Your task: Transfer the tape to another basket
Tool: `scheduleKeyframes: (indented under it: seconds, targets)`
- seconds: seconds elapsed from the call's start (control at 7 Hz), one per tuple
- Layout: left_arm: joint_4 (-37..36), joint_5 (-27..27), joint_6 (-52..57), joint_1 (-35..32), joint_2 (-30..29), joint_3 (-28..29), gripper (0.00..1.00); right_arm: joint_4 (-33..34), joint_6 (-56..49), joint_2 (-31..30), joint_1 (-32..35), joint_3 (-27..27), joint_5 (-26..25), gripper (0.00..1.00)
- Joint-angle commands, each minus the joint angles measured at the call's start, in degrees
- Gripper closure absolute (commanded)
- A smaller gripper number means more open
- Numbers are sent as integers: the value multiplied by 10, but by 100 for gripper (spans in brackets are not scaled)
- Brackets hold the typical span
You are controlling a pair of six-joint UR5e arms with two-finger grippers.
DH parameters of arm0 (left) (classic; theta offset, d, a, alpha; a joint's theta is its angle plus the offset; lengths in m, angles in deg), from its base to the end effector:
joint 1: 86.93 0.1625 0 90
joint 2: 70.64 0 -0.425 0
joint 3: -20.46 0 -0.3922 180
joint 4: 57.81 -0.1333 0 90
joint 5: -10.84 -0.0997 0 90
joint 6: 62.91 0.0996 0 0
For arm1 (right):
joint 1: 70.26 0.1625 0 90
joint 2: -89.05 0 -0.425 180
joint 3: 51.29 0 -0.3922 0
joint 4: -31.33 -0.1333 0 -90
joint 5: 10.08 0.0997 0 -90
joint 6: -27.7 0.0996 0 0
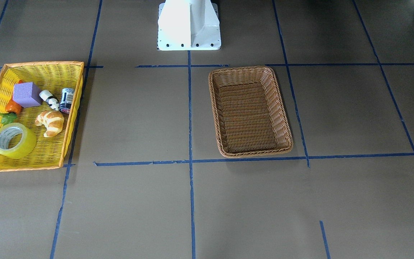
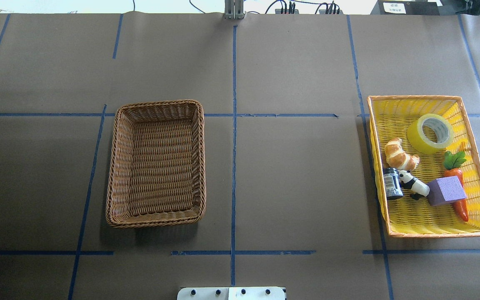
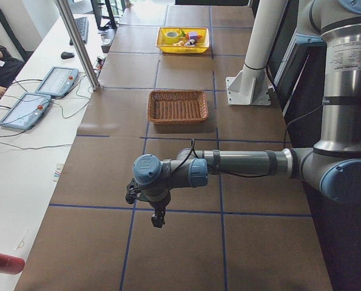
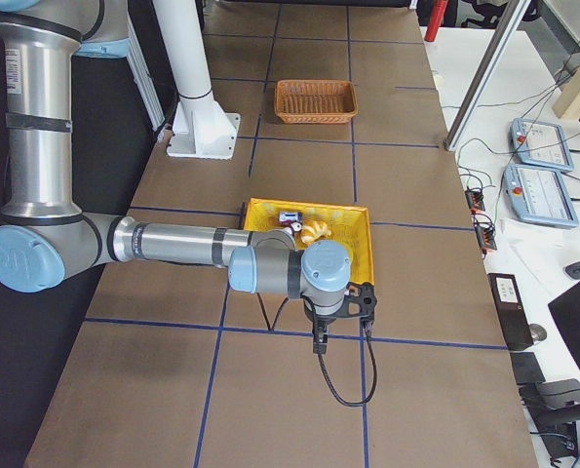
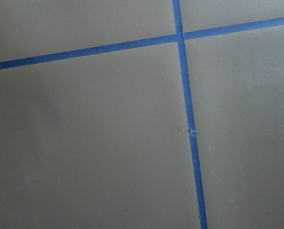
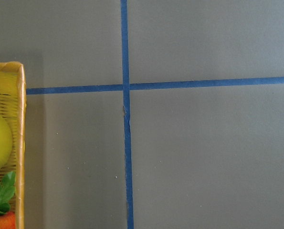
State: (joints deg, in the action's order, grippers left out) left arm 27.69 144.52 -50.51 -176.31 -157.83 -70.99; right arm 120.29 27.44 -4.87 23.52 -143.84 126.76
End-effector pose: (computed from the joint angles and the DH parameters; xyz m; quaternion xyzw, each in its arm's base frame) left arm -0.0595 -0.4637 0.6781 -0.0091 0.3744 0.0862 0.9232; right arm 0.0910 -0.4573 0.6646 0.0114 -0.3973 0.0293 0.9171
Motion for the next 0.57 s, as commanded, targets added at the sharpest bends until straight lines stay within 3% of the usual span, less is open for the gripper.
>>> scheduleKeyframes:
  seconds: [0.0,0.43]
  targets:
    - [1,0,1,0,1,-1,0,-1,-3,-1,0,1,0,0]
    - [1,0,1,0,1,-1,0,-1,1,-2,0,3,-2,0]
